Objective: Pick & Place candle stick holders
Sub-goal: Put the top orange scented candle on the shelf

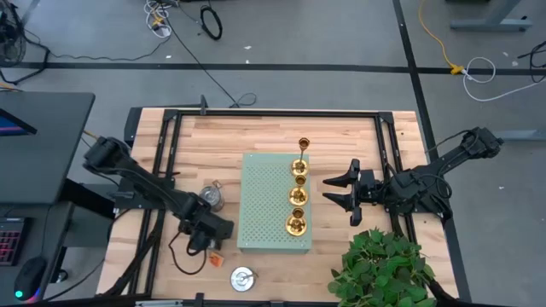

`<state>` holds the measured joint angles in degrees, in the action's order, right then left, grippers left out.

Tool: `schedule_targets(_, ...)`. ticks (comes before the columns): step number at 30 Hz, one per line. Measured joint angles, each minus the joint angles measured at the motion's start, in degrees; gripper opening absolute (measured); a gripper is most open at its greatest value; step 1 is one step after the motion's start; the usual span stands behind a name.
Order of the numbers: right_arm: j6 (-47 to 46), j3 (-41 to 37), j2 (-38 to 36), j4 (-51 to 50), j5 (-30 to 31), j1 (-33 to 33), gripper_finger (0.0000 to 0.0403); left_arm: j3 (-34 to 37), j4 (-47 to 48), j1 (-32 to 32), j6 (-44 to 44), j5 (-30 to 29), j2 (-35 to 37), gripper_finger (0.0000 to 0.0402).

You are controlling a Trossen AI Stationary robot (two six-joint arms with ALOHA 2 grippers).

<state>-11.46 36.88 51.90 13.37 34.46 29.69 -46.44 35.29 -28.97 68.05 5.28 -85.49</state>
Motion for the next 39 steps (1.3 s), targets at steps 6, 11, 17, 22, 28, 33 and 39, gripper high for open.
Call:
schedule_targets(6, 0.0, 0.0, 0.0, -0.1, 0.0, 0.0, 0.0185, 0.0, -1.1, 0.3, -1.4, 0.1, -0.8, 0.0399)
schedule_targets(11, 0.0, 0.0, 0.0, -0.1, 0.0, 0.0, 0.0185, 0.0, -1.0, 0.3, -1.4, 1.4, -0.8, 0.0399)
schedule_targets(17, 0.0, 0.0, 0.0, -0.1, 0.0, 0.0, 0.0185, 0.0, -1.5, 0.6, -3.3, 2.5, -0.8, 0.0386)
schedule_targets(22, 0.0, 0.0, 0.0, -0.1, 0.0, 0.0, 0.0185, 0.0, -2.4, 0.6, -4.7, 2.2, -0.9, 0.0369)
schedule_targets(28, 0.0, 0.0, 0.0, -0.1, 0.0, 0.0, 0.0185, 0.0, -2.7, 0.6, -6.4, 1.8, -0.9, 0.0369)
schedule_targets(33, 0.0, 0.0, 0.0, -0.1, 0.0, 0.0, 0.0185, 0.0, -6.7, 0.6, -13.5, 1.8, -0.9, 0.0369)
schedule_targets(39, 0.0, 0.0, 0.0, -0.1, 0.0, 0.0, 0.0185, 0.0, -7.5, 0.4, -18.5, -0.3, -0.6, 0.0369)
